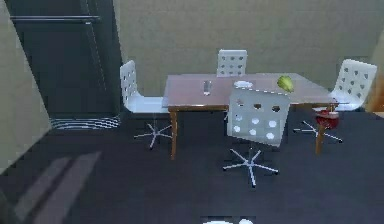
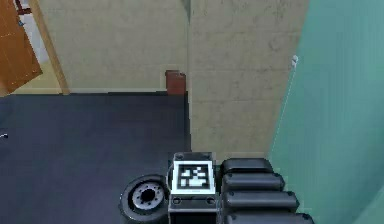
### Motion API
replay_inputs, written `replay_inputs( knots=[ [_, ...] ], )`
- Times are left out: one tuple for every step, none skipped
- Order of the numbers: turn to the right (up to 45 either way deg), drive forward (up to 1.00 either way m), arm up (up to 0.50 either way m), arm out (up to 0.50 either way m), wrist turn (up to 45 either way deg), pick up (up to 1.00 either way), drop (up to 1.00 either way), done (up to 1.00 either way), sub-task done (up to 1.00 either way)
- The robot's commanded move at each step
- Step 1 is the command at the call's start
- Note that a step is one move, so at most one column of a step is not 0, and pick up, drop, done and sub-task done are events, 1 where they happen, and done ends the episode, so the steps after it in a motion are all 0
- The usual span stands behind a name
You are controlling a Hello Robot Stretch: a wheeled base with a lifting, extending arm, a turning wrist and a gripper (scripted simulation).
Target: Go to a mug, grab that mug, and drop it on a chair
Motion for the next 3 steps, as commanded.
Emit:
replay_inputs(
  knots=[
    [0.0, 0.05, 0.0, 0.0, 0.0, 0.0, 0.0, 0.0, 0.0],
    [39.0, 0.0, 0.0, 0.0, 0.0, 0.0, 0.0, 0.0, 0.0],
    [0.0, 1.0, 0.0, 0.0, 0.0, 0.0, 0.0, 0.0, 0.0]
  ],
)
